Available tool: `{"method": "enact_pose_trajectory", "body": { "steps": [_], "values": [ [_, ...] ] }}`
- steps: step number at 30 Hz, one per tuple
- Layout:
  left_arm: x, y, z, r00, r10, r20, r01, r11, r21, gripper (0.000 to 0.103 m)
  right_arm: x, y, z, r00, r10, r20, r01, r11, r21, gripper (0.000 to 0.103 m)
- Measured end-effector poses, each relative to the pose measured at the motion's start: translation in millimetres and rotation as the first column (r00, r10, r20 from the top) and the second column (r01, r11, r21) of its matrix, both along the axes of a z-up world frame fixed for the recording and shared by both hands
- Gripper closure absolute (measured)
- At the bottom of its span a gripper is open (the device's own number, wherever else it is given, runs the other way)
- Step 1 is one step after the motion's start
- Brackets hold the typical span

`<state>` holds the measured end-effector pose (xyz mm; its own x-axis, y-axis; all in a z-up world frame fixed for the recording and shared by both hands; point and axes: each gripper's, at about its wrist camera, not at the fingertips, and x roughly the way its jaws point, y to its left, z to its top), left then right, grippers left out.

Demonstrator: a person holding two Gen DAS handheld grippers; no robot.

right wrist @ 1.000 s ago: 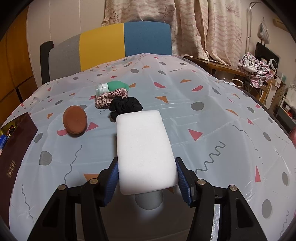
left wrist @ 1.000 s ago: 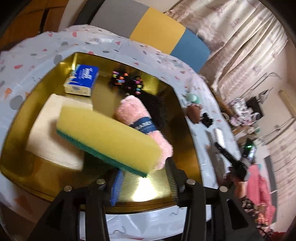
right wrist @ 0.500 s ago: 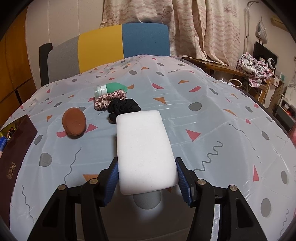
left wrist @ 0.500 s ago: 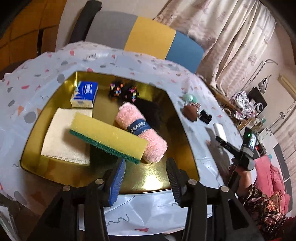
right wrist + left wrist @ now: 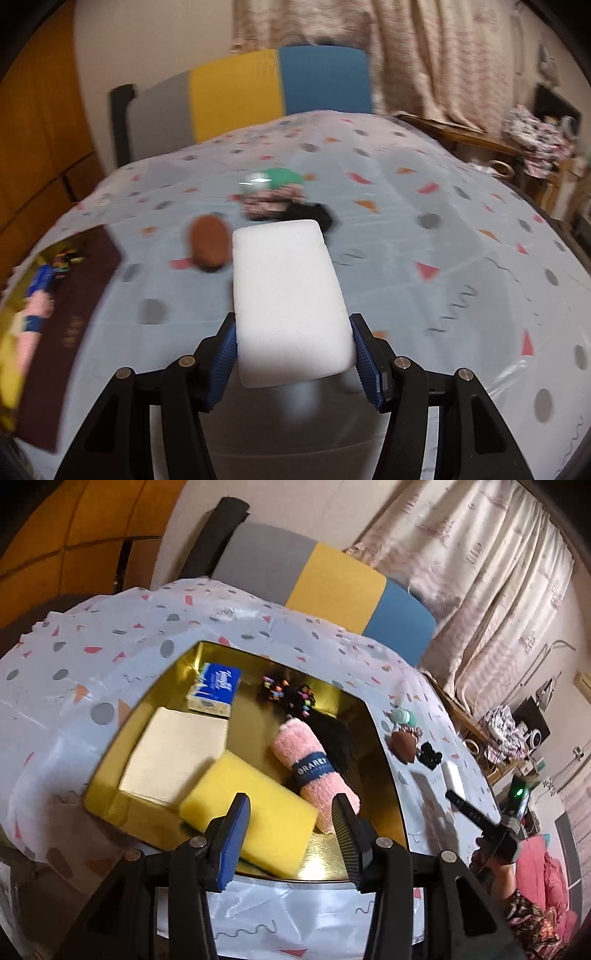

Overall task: Organize soft objects
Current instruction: 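Carry the white block into the gold tray and open the right tool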

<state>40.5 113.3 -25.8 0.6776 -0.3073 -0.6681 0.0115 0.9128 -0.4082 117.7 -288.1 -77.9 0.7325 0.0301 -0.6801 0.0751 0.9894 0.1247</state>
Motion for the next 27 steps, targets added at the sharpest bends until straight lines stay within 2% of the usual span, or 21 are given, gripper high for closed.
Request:
{"method": "enact_pose_trajectory", "body": {
  "steps": [4,7,11,15,18,21,24,27],
  "values": [
    [2,-17,2,0.999,-0.05,0.018,0.05,0.999,0.015,0.057,-1,45,29,0.991,0.122,0.048,-0.124,0.991,0.044,0.044],
    [-1,-20,1,0.998,-0.064,0.022,0.063,0.998,0.019,0.057,2,84,50,0.971,0.228,0.077,-0.232,0.971,0.054,0.044],
    [-2,-16,2,0.998,-0.055,0.021,0.055,0.998,-0.01,0.057,10,144,67,0.927,0.368,0.076,-0.373,0.925,0.074,0.043],
    [-3,-11,7,0.998,-0.042,0.035,0.043,0.999,-0.011,0.057,24,190,71,0.892,0.45,0.036,-0.45,0.881,0.143,0.043],
    [-1,1,8,0.999,-0.005,0.031,0.005,1.0,-0.021,0.057,34,224,72,0.868,0.496,0.004,-0.487,0.851,0.197,0.043],
    [-1,18,7,0.999,0.046,0.022,-0.045,0.999,-0.024,0.057,43,255,71,0.859,0.512,-0.015,-0.5,0.843,0.198,0.043],
    [0,33,4,0.997,0.083,0.01,-0.082,0.995,-0.055,0.057,51,277,67,0.867,0.496,-0.032,-0.48,0.851,0.212,0.043],
    [1,43,0,0.995,0.104,-0.004,-0.104,0.991,-0.087,0.057,65,291,60,0.884,0.465,-0.054,-0.433,0.855,0.286,0.042]
  ]
}}
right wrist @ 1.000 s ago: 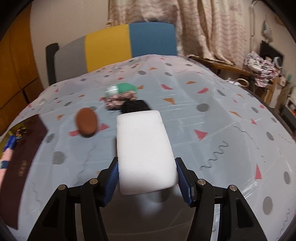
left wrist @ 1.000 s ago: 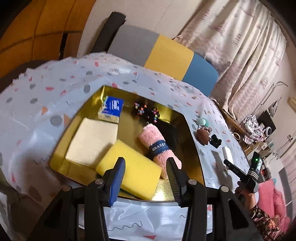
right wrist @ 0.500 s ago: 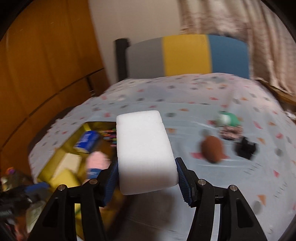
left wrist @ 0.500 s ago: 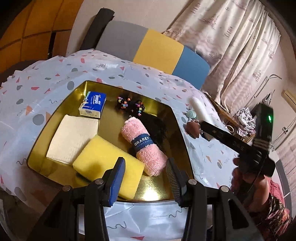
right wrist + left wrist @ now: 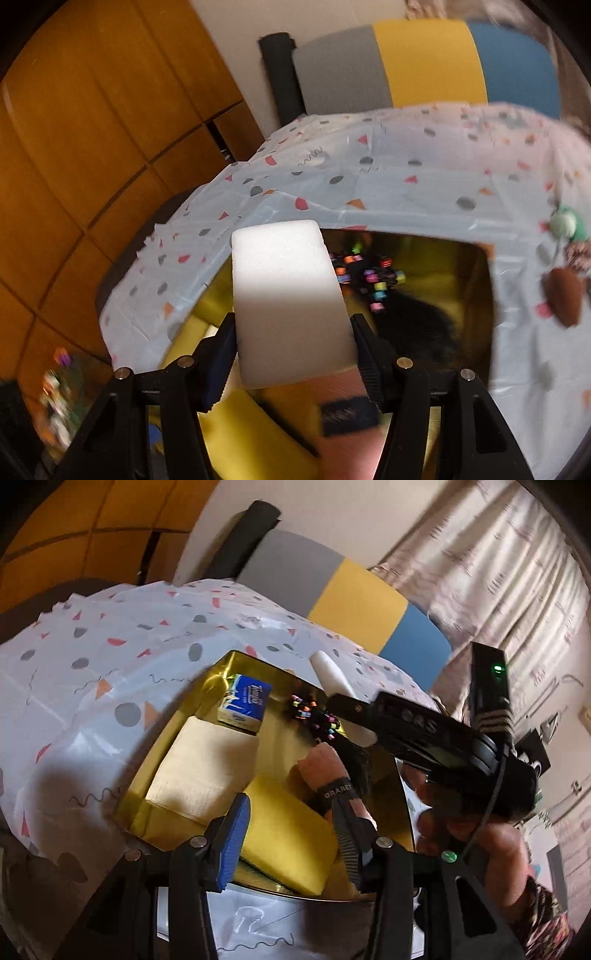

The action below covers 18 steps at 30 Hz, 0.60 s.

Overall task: Organize soft objects
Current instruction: 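Carry the white block into the gold tray and open the right tool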

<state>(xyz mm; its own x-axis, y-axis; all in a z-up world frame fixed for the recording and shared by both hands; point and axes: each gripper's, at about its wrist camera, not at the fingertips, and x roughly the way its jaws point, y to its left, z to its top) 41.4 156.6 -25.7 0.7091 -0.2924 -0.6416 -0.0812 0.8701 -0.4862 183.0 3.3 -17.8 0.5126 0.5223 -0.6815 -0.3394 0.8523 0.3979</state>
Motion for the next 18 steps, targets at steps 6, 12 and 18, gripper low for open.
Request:
{"method": "enact_pose_trajectory", "body": {
  "steps": [6,12,18],
  "values": [
    [1,12,-4,0.999,0.038,-0.012,-0.038,0.999,-0.028,0.057,21,23,-16,0.995,-0.052,-0.08,0.056,0.997,0.057,0.04],
    [4,14,-14,0.998,0.037,-0.053,-0.04,0.997,-0.06,0.057,32,34,-33,0.99,-0.079,-0.114,0.086,0.995,0.056,0.032],
    [4,12,-15,0.999,0.026,-0.047,-0.029,0.997,-0.068,0.057,33,20,-46,0.982,-0.11,-0.15,0.114,0.993,0.021,0.025]
  ]
}}
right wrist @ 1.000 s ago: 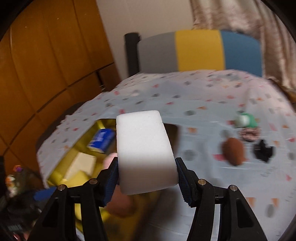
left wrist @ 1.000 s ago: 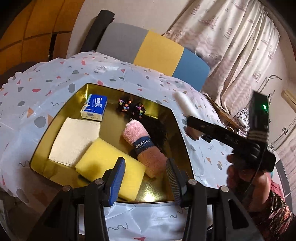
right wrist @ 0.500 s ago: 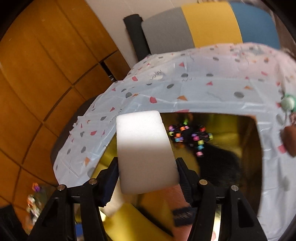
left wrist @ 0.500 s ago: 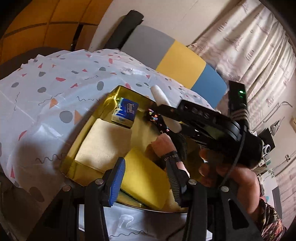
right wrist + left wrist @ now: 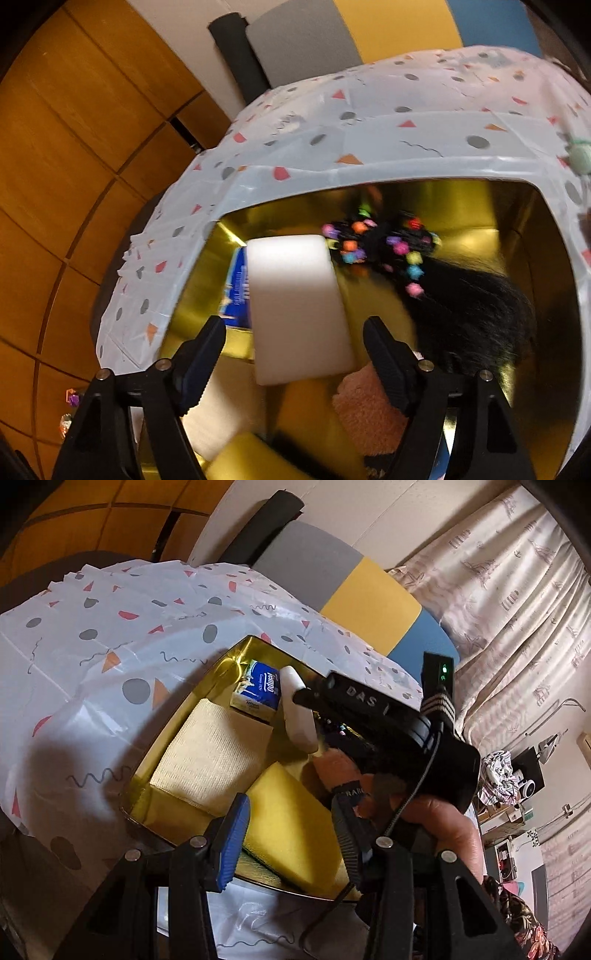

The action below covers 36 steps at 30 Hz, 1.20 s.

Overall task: Organize soft objects
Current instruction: 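Carry the white block into the gold tray and open the right tool, then withdraw the right tool and move the left tool toward the brown oval sponge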

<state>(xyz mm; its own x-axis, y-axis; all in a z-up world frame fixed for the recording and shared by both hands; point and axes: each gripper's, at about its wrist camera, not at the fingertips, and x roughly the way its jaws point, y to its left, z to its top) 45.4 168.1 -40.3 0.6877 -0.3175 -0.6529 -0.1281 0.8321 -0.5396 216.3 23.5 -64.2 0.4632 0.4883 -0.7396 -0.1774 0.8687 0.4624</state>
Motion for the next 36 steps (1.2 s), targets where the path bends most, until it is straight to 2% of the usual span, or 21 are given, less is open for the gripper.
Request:
{"method": "enact_pose_trajectory", "body": {
  "steps": [5,10,14,19,23,26,30,36],
  "values": [
    [0,-1,-1,1.0,-0.003,-0.002,0.003,1.0,0.0,0.057,-5,-21,-1,0.999,-0.04,-0.002,0.04,0.998,-0.053,0.025],
    [1,-7,-3,1.0,-0.022,-0.009,0.023,1.0,0.014,0.057,-15,-43,4,0.999,-0.05,-0.004,0.05,0.998,0.035,0.023],
    [3,-14,-3,0.999,-0.054,-0.005,0.054,0.998,0.036,0.057,-30,-51,19,0.998,-0.039,0.044,0.037,0.998,0.058,0.022],
    [1,-31,5,0.991,-0.132,0.039,0.129,0.99,0.059,0.057,-55,-69,44,0.989,-0.036,0.146,0.032,0.999,0.031,0.021],
    [-2,-55,11,0.969,-0.238,0.069,0.232,0.97,0.078,0.057,-74,-94,59,0.967,-0.057,0.248,0.069,0.997,-0.038,0.018],
    [-5,-73,13,0.948,-0.307,0.079,0.298,0.949,0.104,0.057,-82,-118,61,0.954,-0.084,0.287,0.114,0.989,-0.089,0.017],
    [-11,-93,15,0.922,-0.377,0.087,0.365,0.923,0.125,0.057,-90,-151,50,0.95,-0.126,0.287,0.174,0.973,-0.149,0.017],
    [-22,-124,13,0.886,-0.457,0.077,0.438,0.88,0.182,0.057,-99,-206,10,0.958,-0.194,0.213,0.241,0.944,-0.227,0.017]
  ]
}}
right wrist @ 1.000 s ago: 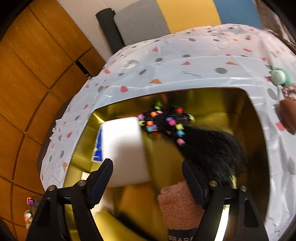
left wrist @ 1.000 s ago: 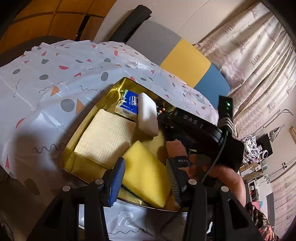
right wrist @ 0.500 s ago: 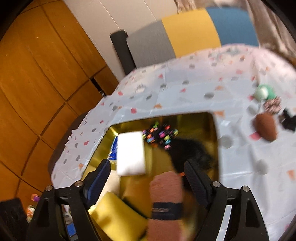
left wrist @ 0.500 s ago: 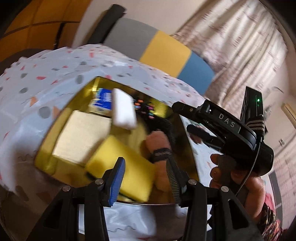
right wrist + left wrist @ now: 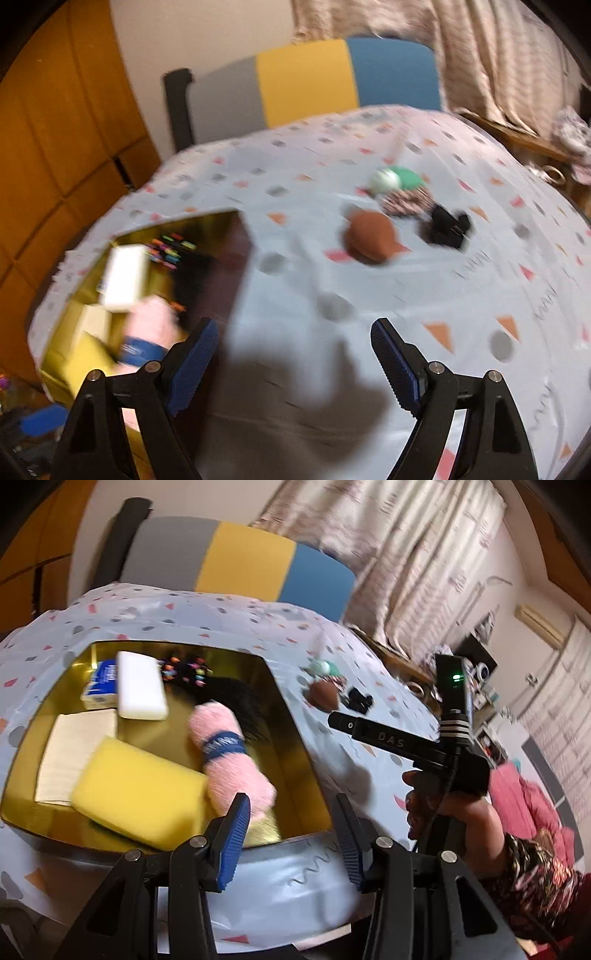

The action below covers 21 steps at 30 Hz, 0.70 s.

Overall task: Organize soft objects
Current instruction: 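Withdraw the right tool and move the left tool toward the brown oval sponge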

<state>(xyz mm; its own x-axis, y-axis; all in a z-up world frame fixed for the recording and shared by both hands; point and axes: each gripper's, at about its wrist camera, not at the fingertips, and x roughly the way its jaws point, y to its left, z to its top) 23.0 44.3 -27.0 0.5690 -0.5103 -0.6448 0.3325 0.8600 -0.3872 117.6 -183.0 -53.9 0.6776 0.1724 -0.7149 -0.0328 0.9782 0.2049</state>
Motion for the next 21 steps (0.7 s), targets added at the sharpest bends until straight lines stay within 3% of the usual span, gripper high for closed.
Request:
{"method": "enact_pose_trajectory", "body": {
  "steps": [6,13,17,19,21],
  "values": [
    [-7,-25,-1,0.999,-0.049,-0.002,0.049,0.999,0.011,0.057,-7,-47,-25,0.996,-0.083,-0.023,0.082,0.995,-0.06,0.017],
    [0,-55,11,0.998,-0.069,-0.013,0.069,0.998,-0.01,0.057,7,-93,-26,0.983,-0.176,0.057,0.183,0.966,-0.184,0.017],
    [18,-78,22,0.998,-0.061,-0.017,0.062,0.998,0.026,0.057,14,-112,-31,0.972,-0.223,0.078,0.235,0.945,-0.228,0.017],
    [31,-92,29,0.999,-0.043,-0.024,0.044,0.998,0.042,0.054,16,-121,-36,0.967,-0.248,0.06,0.255,0.947,-0.196,0.017],
    [44,-105,34,0.999,-0.032,-0.025,0.033,0.998,0.047,0.043,16,-125,-39,0.962,-0.268,0.053,0.273,0.944,-0.182,0.017]
  ]
}}
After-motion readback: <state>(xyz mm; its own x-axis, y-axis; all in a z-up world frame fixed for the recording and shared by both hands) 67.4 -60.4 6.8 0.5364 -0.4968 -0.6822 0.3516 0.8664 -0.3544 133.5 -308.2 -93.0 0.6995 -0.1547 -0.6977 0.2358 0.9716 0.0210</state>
